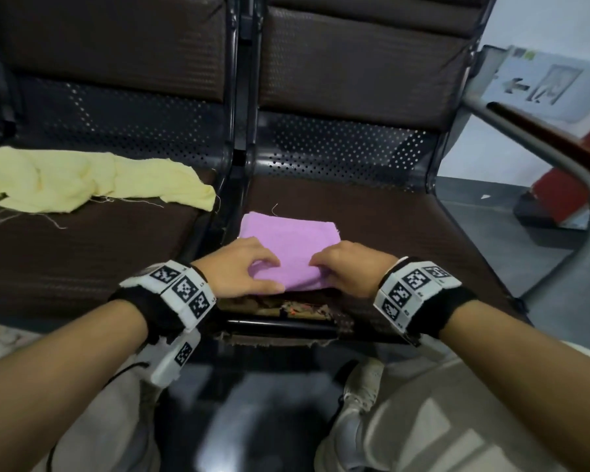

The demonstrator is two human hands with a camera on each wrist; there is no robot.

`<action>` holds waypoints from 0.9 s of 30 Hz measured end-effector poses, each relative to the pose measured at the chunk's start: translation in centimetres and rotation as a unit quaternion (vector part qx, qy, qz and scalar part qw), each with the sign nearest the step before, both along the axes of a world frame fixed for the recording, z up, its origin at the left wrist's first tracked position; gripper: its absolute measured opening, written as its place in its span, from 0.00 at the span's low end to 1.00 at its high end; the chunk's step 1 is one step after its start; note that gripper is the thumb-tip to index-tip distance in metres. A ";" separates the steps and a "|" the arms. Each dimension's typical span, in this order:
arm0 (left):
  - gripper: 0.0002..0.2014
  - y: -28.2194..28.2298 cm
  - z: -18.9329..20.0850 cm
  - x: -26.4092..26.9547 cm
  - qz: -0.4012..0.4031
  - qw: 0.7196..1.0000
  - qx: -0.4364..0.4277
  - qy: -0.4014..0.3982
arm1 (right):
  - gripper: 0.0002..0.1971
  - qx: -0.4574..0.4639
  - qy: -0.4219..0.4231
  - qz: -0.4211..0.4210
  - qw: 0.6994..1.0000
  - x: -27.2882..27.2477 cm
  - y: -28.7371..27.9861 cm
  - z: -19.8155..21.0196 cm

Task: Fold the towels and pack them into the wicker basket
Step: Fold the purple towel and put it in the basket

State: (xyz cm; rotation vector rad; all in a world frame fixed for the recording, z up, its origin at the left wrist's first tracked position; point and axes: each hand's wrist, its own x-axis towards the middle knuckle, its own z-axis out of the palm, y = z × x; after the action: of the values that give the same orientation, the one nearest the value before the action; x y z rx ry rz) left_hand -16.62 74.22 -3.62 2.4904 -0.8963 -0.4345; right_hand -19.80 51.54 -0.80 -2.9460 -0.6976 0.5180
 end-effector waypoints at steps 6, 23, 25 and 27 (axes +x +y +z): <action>0.04 0.6 1.1 0.3 0.021 0.995 0.068 -0.065 | 0.11 0.065 -0.040 -0.043 0.996 0.5 -1.4 1.9; 0.03 -0.1 1.1 8.5 0.111 0.990 0.025 0.081 | 0.14 0.151 0.002 -0.199 0.968 8.4 -2.7 -0.7; 0.05 -0.4 0.5 9.3 0.108 0.991 0.044 0.063 | 0.13 0.152 0.000 -0.228 0.962 9.7 -3.0 -1.2; 0.11 -0.5 0.0 10.0 0.101 0.991 0.073 0.058 | 0.15 0.123 0.005 -0.250 0.960 10.6 -3.1 -1.8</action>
State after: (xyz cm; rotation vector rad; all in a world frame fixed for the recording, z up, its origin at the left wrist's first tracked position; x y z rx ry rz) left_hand -6.63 73.70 -3.63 2.6233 -0.5797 -0.5863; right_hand -9.17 48.42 -2.64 -2.7253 0.0023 0.3645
